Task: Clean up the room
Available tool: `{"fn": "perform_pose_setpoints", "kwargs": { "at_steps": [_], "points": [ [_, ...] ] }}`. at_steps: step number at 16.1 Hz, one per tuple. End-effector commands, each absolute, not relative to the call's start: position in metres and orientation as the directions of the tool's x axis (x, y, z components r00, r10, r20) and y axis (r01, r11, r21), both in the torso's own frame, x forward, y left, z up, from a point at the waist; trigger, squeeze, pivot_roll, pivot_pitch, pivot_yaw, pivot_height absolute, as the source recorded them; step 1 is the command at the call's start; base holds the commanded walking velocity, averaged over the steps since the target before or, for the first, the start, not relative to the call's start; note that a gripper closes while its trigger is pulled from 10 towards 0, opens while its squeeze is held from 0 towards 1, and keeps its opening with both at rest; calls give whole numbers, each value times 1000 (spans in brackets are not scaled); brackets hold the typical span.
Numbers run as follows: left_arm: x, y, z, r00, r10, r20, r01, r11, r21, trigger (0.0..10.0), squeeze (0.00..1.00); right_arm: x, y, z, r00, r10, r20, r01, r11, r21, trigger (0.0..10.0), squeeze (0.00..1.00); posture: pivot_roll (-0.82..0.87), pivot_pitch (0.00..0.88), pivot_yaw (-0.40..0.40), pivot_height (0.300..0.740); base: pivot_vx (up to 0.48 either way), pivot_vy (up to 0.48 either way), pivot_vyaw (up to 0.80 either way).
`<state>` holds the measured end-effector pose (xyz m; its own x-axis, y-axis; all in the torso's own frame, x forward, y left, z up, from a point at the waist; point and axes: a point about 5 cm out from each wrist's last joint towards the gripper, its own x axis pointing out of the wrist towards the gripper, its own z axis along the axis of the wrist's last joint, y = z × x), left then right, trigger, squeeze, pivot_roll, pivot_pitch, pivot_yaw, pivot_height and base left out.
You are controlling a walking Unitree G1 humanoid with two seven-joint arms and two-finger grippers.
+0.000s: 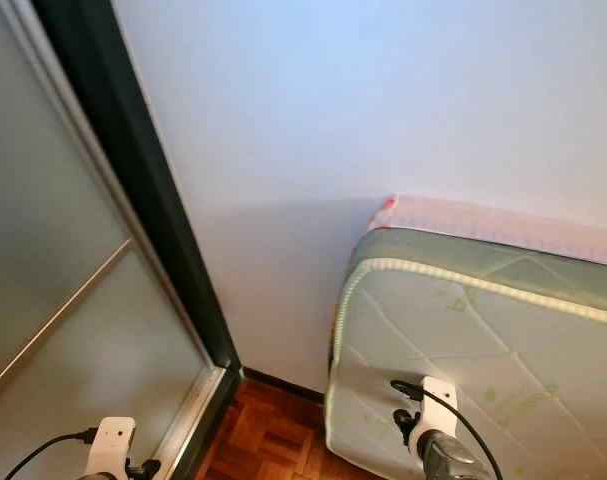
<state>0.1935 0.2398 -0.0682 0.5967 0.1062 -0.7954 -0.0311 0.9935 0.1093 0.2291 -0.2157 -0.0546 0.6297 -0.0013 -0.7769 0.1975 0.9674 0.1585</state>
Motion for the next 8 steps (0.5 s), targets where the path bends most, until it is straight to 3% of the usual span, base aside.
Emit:
{"fn": "perform_pose_setpoints", "kwargs": {
  "at_steps": [1, 3, 8],
  "points": [
    [191, 241, -69, 588, 104, -802, -3, 992, 126, 10000, 0, 228, -217, -55, 622, -3, -783, 199, 968, 154, 10000, 0, -79, 0, 23, 740, 0, 0, -712],
    [190, 241, -70, 585, 105, -804, 17, 990, 141, 10000, 0, 228, -217, -55, 620, -3, -784, 202, 967, 156, 10000, 0, -81, 0, 25, 740, 0, -480, -709],
    [188, 241, -71, 580, 108, -807, -1, 991, 132, 10000, 0, 227, -215, -56, 617, 0, -787, 199, 968, 155, 10000, 0, -83, 0, 28, 740, 0, 0, -712]
  ]
}}
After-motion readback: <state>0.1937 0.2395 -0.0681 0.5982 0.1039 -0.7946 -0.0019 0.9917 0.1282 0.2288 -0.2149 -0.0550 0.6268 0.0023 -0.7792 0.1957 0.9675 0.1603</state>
